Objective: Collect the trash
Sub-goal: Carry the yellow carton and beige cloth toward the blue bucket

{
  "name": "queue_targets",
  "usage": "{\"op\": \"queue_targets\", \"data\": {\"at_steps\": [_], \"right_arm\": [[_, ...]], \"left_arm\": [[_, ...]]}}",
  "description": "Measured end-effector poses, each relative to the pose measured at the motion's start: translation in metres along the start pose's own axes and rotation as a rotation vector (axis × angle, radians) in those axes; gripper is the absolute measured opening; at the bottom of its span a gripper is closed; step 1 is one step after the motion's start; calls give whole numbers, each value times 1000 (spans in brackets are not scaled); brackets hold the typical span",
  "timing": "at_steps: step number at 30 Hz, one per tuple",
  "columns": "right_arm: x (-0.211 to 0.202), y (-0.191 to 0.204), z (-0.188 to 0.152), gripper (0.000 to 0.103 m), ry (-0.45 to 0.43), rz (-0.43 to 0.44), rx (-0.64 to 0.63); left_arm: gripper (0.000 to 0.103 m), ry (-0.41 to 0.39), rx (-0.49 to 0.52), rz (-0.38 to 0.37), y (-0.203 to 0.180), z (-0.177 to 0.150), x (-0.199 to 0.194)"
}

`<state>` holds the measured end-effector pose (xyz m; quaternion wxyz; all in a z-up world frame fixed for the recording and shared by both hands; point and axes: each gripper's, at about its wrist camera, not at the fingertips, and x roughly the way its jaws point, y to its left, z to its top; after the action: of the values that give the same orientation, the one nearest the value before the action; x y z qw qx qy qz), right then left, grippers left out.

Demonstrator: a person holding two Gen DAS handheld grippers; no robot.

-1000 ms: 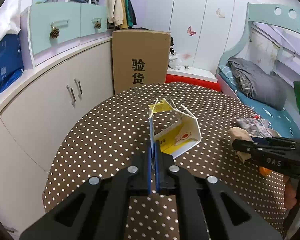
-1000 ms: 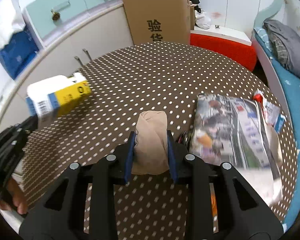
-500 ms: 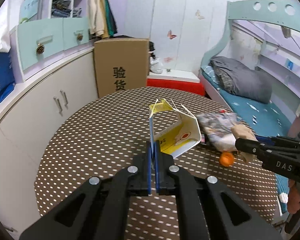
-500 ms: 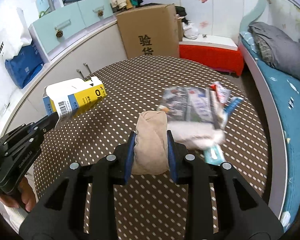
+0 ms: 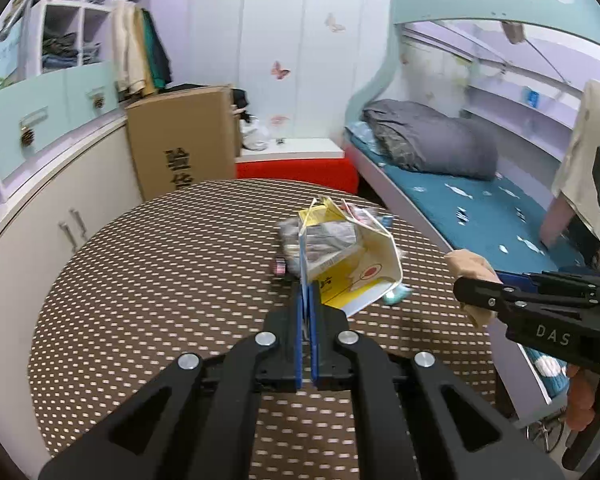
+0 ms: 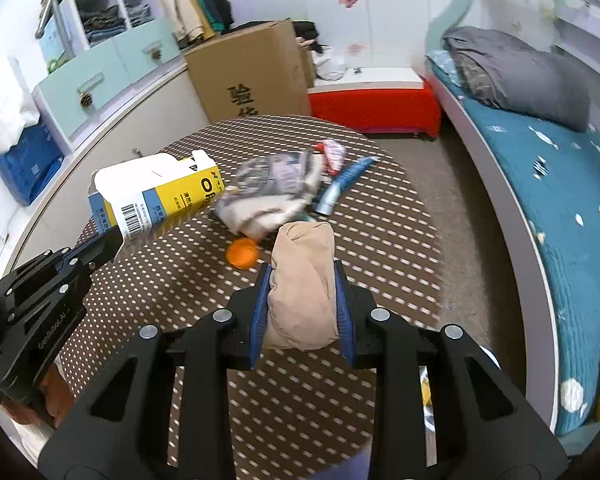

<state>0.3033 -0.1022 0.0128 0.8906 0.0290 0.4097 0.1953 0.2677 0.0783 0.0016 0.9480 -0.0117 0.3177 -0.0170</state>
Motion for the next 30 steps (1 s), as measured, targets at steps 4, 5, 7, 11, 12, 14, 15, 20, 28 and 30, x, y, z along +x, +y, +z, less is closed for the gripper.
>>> {"op": "queue_targets", "data": {"at_steps": [4,5,7,11,12,14,15,20,28,30], "right_arm": [[-16,-29,-11,30,-12,-32,44],[-20,-36,-14,30,-16,-40,54],[-27,-48,-18,30,-23,-53,74],[-41,-73,-29,30,-36,-91,117],[-45,-79,-32,30,-38,-101,128],[-51,-93,-39,30,-39,-117,155],[-54,-99,-43,30,-38,-126,168],[-71,-131,-65,30,-37,-178,226],[-84,-178,-100,30,-12,-244,330],[-84,-189,-109,30,-2,-257,357]], "left_arm": [[3,5,42,-36,-31,-2,3],[3,9,53,-52,-41,-2,4],[3,13,70,-70,-56,-4,6],[3,18,108,-110,-89,-7,10],[3,22,116,-122,-97,-8,12],[3,28,135,-150,-113,-10,14],[3,30,142,-157,-122,-12,15],[3,55,194,-221,-164,-21,21],[3,112,271,-306,-226,-41,37],[3,129,297,-322,-241,-50,41]]}}
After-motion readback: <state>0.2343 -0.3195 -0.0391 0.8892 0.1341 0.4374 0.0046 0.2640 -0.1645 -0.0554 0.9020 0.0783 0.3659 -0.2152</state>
